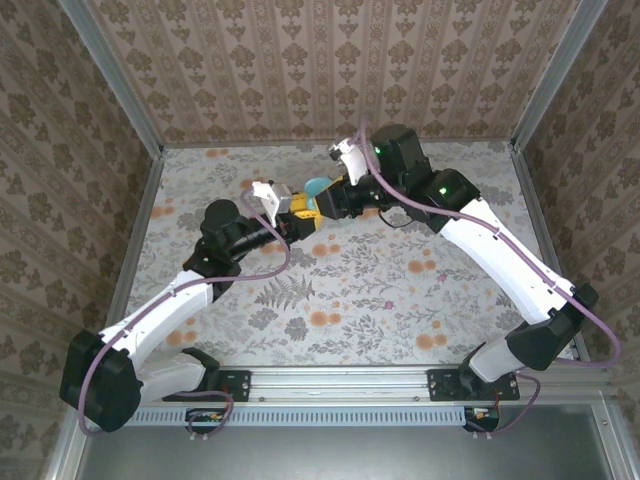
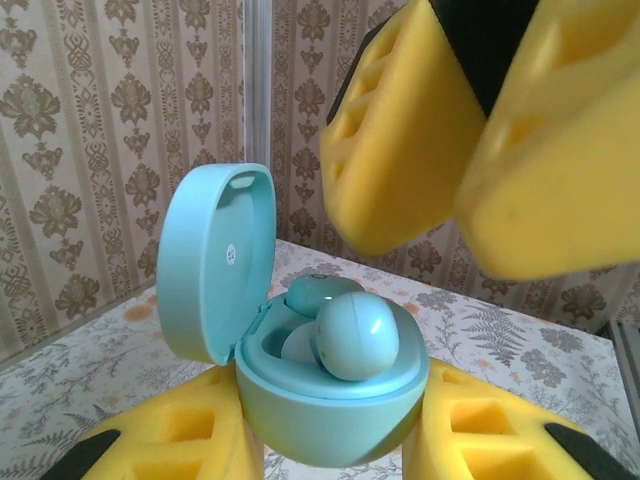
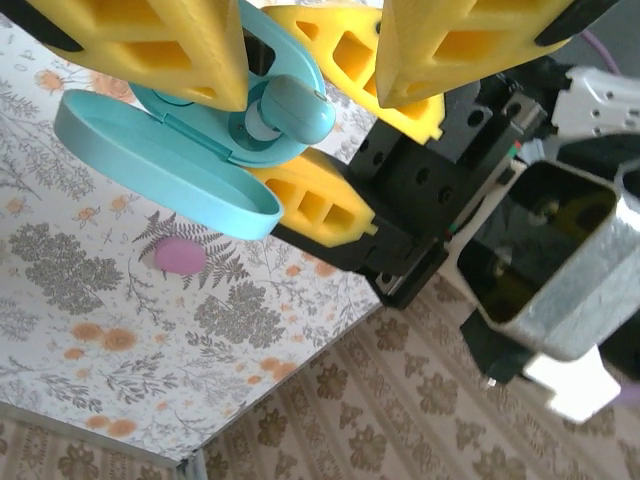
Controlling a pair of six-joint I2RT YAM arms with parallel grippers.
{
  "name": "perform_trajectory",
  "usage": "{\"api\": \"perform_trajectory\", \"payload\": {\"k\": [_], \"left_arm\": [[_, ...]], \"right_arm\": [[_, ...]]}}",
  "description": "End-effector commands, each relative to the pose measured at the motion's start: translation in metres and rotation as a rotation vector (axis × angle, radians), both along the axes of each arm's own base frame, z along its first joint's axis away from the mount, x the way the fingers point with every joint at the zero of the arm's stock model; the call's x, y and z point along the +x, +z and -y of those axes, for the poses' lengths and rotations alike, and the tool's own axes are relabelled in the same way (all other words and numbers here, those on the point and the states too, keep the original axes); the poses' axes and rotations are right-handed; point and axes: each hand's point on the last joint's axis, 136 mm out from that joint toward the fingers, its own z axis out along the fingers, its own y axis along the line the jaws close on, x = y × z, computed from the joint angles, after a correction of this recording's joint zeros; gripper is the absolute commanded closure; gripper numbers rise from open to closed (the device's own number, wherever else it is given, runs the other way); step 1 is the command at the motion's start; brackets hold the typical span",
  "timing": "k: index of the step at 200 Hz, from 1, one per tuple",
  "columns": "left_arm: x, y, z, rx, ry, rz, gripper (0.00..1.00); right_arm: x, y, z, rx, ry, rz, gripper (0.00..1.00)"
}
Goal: Insert wireless bluetooth earbuds into charging case
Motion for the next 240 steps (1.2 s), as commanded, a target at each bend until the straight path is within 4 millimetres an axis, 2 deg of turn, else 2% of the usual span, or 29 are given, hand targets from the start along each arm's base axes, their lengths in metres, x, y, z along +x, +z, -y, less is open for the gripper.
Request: {"api": "perform_trajectory", "payload": {"k": [1,33,106,174,240], "left_arm": [[-0.014,0.030,0.001,-0.034,-0.051,0.096,0.70],[-0.019,0.028,0.001,-0.027,-0.073,0.096,0.69],[-0.028,0.023,0.004,0.010,-0.123,0.124,0.69],[-0.032,0.018,0.006,0.028,-0.138,0.126,0.69],[-0.030,0.019,0.006,0.030,-0.129,0.124,0.69]], "right_arm": [[-0.011,0.008,0.000,-0.063,0.146,0.183,0.60],[-0.021,0.011,-0.002,-0.076,0.252,0.300,0.60],[-0.035,-0.008,0.006,-0.172,0.389,0.432,0.59],[-0.026,-0.009,0.005,-0.179,0.363,0.465,0.58],[-0.022,-0.019,0.002,-0.197,0.373,0.432,0.61]]}}
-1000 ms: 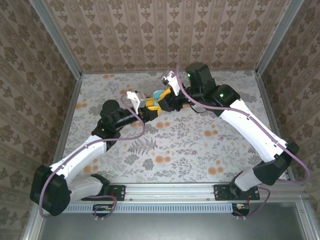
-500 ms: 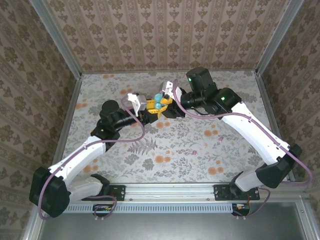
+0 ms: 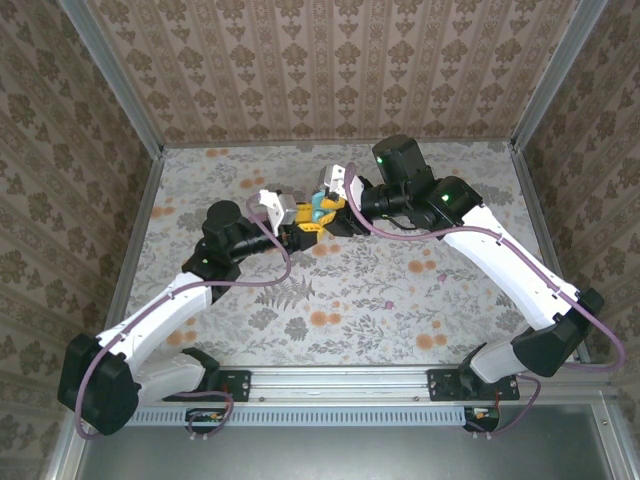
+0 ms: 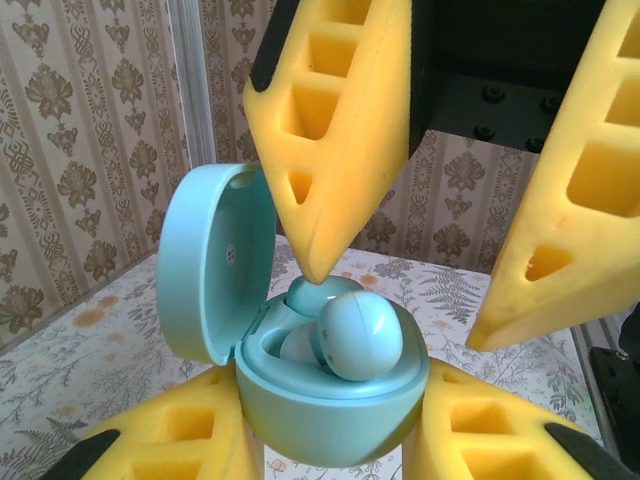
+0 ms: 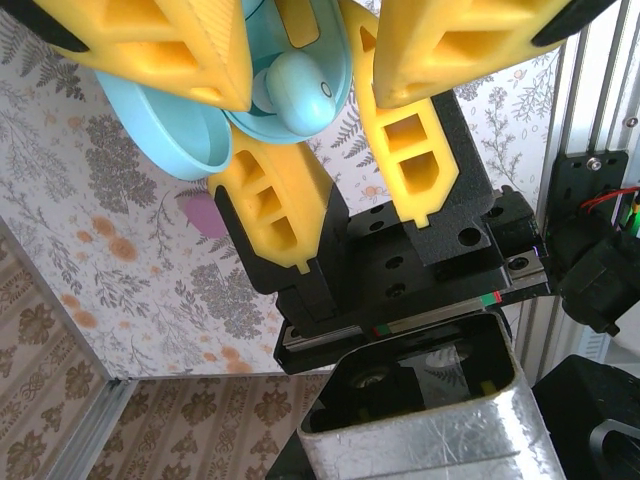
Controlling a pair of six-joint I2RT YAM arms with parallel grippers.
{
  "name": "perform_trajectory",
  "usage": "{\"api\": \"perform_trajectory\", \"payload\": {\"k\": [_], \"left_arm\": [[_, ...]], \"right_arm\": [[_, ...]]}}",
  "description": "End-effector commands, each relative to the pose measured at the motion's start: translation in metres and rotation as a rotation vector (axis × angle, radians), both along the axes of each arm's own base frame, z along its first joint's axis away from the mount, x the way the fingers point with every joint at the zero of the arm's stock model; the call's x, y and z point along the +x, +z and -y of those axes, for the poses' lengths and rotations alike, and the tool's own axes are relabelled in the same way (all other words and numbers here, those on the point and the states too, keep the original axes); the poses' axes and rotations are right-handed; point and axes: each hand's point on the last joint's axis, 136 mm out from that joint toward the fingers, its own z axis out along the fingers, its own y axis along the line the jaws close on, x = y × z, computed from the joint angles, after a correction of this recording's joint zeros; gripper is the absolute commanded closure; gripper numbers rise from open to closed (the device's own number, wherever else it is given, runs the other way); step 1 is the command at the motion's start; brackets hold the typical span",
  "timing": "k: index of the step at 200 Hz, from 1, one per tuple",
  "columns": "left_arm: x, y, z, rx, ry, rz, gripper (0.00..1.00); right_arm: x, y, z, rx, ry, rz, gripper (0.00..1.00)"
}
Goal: Insert wireless bluetooth earbuds into charging case
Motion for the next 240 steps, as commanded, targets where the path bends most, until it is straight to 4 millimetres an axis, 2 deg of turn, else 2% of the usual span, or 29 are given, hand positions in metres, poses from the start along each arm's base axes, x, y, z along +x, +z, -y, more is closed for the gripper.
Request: {"api": "perform_trajectory", "payload": {"k": [1,98,223,240], "left_arm": [[-0.007,0.027,-0.001,-0.034,-0.017,0.077,0.69],[-0.006,0.027,-0.001,-0.033,-0.005,0.074,0.69],[-0.004,0.027,0.000,-0.031,-0.002,0.071,0.69],[-0.004,0.026,0.000,-0.030,-0.001,0.074,0.69]], "right_arm": [[0.002,-0.002,0.000,-0.010,0.011,0.015,0.61],[0.010,-0.006,-0.003,-0.023,-0.008,0.044,0.66],[0.009,-0.016,-0.013,-0.036,0.016,0.002,0.67],[0.009,-0.018,-0.014,-0.043,0.020,-0.017,0.70]]}}
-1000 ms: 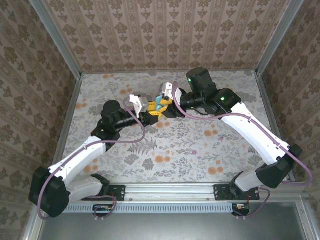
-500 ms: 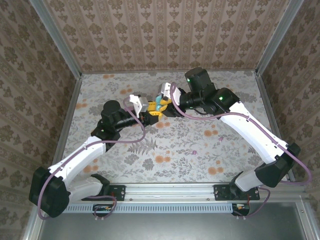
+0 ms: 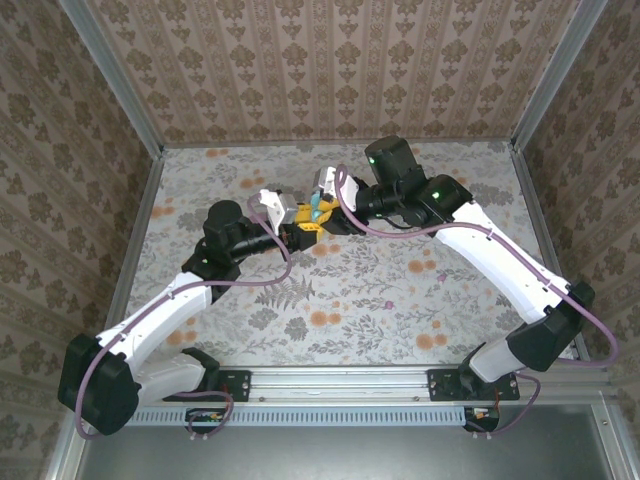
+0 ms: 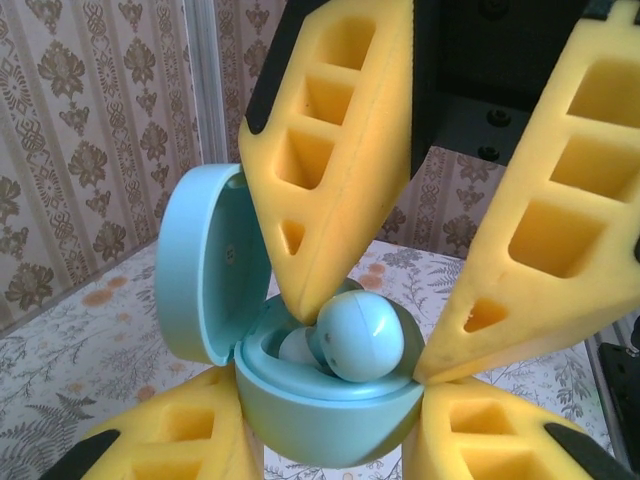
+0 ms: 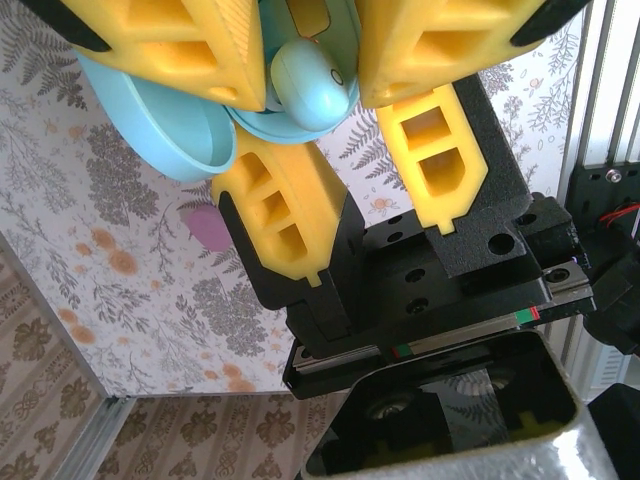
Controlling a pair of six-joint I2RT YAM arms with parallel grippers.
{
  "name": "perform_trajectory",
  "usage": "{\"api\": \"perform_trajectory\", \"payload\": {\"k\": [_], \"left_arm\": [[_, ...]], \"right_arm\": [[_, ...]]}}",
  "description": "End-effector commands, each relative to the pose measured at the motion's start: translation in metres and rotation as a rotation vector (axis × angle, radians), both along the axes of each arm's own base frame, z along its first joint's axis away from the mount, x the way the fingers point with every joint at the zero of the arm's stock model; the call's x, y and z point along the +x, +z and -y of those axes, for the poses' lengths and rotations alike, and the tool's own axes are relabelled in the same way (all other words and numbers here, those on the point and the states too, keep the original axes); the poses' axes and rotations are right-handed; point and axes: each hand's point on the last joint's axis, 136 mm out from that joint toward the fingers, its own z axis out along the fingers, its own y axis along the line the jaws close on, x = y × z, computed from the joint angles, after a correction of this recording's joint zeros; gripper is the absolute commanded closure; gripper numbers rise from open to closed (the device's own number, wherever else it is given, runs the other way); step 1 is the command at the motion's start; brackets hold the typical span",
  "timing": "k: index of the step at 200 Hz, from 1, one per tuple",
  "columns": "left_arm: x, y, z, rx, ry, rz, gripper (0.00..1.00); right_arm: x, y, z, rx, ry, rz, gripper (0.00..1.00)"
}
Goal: Insert wireless bluetooth earbuds into charging case
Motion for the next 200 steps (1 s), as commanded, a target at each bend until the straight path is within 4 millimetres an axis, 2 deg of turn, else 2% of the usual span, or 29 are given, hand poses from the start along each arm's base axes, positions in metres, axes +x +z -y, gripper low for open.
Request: {"api": "perform_trajectory", "payload": {"k": [1,50,107,133,161,200], "left_arm": [[-0.009,0.034,0.001,-0.051,-0.028,0.103,0.69],[-0.006,0.033,-0.001,-0.049,-0.008,0.108,0.69],[-0.001,0.031,-0.003,-0.047,0.025,0.104,0.69],[0.001,0.029,-0.004,-0.045,0.042,0.103,0.69],[0.008,0.028,-0.006,-0.047,0.080,0.102,0.69],[0.011,0.027,-0.007,-0.050,0.099,0.105,0.69]], "right_arm": [[0.001,-0.002,-0.007,-0.005,0.018,-0.013,0.70],[0.001,0.000,-0.005,0.004,-0.010,-0.030,0.79],[0.002,0.016,-0.003,0.091,-0.079,-0.074,0.84],[0.002,0.028,-0.002,0.197,-0.125,-0.174,0.83],[0.015,0.046,0.004,0.319,-0.238,-0.308,0.83],[0.024,0.056,0.009,0.443,-0.356,-0.516,0.83]]}}
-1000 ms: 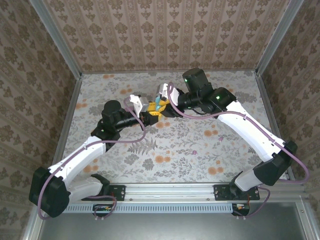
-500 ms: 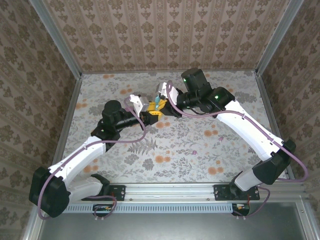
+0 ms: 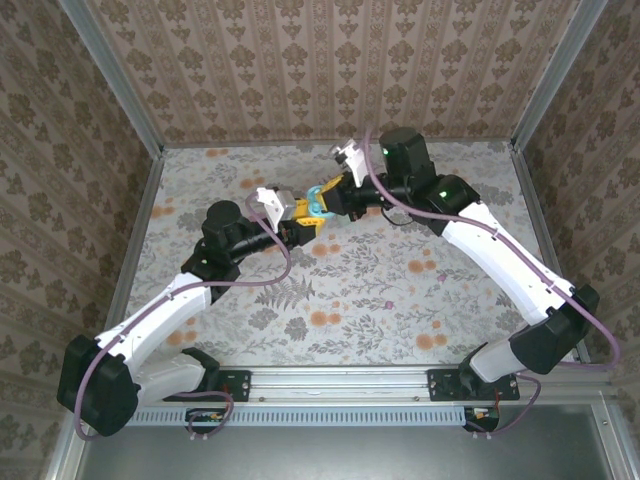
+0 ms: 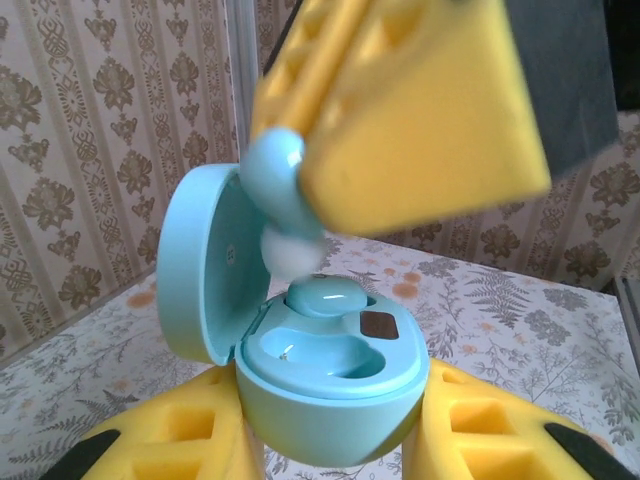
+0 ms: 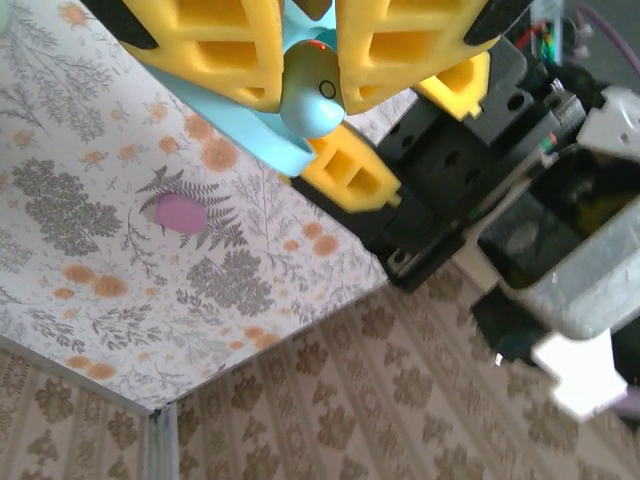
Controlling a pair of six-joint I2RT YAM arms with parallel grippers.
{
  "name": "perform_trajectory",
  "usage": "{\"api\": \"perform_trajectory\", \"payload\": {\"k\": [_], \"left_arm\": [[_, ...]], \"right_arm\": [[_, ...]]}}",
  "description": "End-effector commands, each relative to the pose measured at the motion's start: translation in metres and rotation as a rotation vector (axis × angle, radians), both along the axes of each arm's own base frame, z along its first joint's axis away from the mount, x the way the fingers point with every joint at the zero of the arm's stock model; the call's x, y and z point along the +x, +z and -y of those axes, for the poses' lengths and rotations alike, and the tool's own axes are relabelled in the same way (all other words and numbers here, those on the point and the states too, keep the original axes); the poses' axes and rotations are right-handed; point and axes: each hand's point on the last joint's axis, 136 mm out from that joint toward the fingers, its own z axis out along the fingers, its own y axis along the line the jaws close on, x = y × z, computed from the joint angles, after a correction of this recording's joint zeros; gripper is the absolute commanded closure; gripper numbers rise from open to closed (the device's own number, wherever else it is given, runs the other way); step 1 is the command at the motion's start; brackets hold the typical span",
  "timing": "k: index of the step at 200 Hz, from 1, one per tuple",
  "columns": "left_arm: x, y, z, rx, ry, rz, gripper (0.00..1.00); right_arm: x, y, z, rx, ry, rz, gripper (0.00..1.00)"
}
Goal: Insert wireless bluetooth earbuds into charging case
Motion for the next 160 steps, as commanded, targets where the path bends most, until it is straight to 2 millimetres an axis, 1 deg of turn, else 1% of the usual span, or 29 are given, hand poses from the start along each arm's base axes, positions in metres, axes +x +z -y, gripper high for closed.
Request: {"api": "perform_trajectory", "payload": {"k": [1,35,65,80,105,112,118,143,160], "left_arm": [[-0.002,0.021,-0.002,-0.039,0.015,0.074,0.69],[-0.001,0.024,-0.003,-0.048,0.027,0.082,0.69],[0.003,0.023,-0.006,-0.046,0.056,0.094,0.69],[0.003,0.023,-0.006,-0.043,0.063,0.101,0.69],[0.003,0.022,-0.006,-0.042,0.066,0.104,0.69],[0.004,0.023,-0.007,-0.042,0.069,0.105,0.69],[0.003,0.022,-0.006,-0.040,0.068,0.107,0.69],[0.003,0.022,-0.007,-0.040,0.071,0.108,0.69],[0.002,0.023,-0.007,-0.041,0.071,0.110,0.69]], "right_arm": [[-0.003,0.024,0.002,0.152,-0.067,-0.153,0.84],[-0.005,0.032,0.005,0.192,-0.109,-0.225,0.84],[-0.002,0.024,0.008,0.182,-0.170,-0.296,0.84],[-0.003,0.020,0.005,0.177,-0.183,-0.322,0.84],[-0.003,0.017,0.004,0.145,-0.207,-0.330,0.84],[-0.003,0.019,0.003,0.142,-0.209,-0.318,0.84],[-0.004,0.013,0.004,0.118,-0.219,-0.334,0.84],[-0.006,0.011,0.001,0.086,-0.216,-0.331,0.84],[-0.005,0.005,-0.001,0.046,-0.229,-0.328,0.84]]}}
